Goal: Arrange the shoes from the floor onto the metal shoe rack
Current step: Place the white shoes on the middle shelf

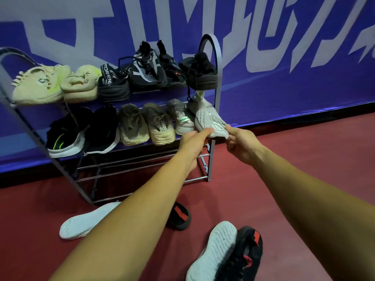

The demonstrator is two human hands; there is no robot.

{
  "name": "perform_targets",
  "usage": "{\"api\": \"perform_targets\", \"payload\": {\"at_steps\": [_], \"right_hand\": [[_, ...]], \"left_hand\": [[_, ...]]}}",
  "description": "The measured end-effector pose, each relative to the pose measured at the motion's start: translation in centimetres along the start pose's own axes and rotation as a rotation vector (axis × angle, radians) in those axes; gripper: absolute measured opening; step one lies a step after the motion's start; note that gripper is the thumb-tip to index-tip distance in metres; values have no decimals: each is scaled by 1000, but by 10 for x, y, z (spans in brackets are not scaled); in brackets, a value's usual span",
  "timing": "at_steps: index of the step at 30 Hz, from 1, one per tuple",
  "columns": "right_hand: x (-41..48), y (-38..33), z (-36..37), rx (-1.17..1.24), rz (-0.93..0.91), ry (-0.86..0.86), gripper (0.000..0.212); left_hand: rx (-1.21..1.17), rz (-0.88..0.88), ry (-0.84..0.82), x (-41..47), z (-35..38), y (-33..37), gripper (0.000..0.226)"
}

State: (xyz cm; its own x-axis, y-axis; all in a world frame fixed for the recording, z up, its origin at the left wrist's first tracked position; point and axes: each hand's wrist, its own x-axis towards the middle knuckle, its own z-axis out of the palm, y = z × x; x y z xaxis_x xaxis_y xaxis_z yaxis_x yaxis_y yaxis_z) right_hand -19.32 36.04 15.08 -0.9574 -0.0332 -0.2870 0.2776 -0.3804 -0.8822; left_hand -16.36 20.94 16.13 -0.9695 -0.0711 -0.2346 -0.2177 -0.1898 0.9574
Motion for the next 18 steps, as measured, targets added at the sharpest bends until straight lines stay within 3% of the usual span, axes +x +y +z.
{"api": "perform_targets", "payload": {"at_steps": [2, 4, 7, 18], "right_hand": [[4, 2, -1, 26, 7, -25, 14], [5, 4, -5, -100, 9, -36, 19], [5, 5, -12, -202, 21, -67, 25], [32, 11, 4, 29, -52, 16, 10]], "left_hand": [[-30, -12, 31, 8, 2, 0, 19], [-49, -15, 68, 18, 3, -3, 13], [-95, -27, 92, 27, 4, -7, 17], [-167, -2, 43, 33, 14, -16, 22]]}}
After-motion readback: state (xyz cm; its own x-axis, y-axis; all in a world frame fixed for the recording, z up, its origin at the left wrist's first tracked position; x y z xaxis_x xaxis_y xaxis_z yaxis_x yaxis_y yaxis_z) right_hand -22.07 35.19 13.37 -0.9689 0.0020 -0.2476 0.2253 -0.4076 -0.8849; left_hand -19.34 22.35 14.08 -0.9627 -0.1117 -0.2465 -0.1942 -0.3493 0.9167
